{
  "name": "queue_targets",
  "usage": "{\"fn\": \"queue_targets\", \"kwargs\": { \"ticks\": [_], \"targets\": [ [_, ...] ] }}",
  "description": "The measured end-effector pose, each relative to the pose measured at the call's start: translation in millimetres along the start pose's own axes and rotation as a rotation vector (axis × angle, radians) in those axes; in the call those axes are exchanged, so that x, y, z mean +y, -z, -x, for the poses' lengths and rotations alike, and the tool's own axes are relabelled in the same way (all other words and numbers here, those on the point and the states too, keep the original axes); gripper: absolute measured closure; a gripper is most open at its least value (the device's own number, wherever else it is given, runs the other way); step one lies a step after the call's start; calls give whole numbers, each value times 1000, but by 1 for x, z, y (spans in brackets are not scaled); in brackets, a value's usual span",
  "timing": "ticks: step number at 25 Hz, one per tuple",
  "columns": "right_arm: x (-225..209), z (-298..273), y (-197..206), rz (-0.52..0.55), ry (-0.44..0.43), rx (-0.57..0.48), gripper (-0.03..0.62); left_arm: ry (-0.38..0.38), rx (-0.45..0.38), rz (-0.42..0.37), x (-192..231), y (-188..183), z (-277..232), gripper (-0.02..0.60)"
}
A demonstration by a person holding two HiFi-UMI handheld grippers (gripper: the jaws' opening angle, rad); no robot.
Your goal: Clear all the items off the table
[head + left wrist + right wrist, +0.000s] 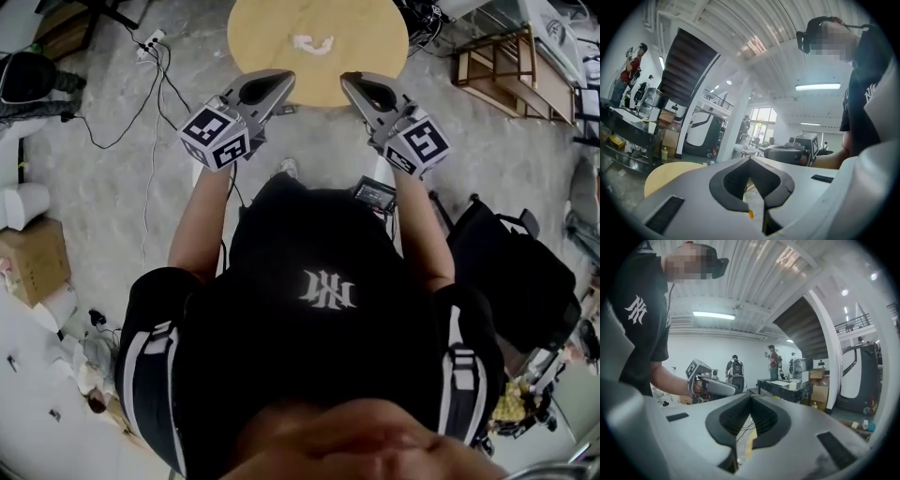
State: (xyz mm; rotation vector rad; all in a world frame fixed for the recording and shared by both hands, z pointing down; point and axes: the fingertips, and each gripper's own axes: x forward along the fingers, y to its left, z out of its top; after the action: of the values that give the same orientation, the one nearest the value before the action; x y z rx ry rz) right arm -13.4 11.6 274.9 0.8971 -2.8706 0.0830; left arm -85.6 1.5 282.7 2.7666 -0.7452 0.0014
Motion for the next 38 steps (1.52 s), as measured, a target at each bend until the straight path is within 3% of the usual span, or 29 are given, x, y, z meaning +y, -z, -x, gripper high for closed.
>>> {"fn": "queue_targets", "kwargs": {
  "ticks": [5, 11, 15, 16, 17, 21, 26, 32, 35, 38],
  "targets": [
    [-6, -27, 10, 20, 55, 26, 580, 42, 9, 27, 20, 10, 11, 569],
    [-31, -41, 49, -30, 62, 132, 387, 47, 30, 96, 34, 35, 4, 569],
    [-58, -59, 87, -44, 52, 198, 362, 29, 59, 136, 46, 52, -7, 569],
    [-65, -66, 98, -51, 41, 216, 284, 23, 65, 142, 50, 56, -9, 569],
    [-71, -74, 109, -58, 26, 232, 249, 16, 71, 144, 55, 59, -12, 569],
    [-94, -103, 156, -86, -33, 280, 249, -26, 110, 155, 74, 82, -22, 569],
    [-136, -136, 221, -94, -95, 362, 249, -113, 149, 238, 104, 117, -35, 569],
    [-145, -165, 286, 102, -252, 536, 249, -230, 167, 304, 136, 153, -44, 569],
    [-153, -171, 299, 172, -281, 582, 321, -248, 167, 327, 147, 162, -54, 569],
    [-156, -176, 314, 265, -321, 645, 327, -270, 175, 333, 158, 170, -58, 569]
  ]
}}
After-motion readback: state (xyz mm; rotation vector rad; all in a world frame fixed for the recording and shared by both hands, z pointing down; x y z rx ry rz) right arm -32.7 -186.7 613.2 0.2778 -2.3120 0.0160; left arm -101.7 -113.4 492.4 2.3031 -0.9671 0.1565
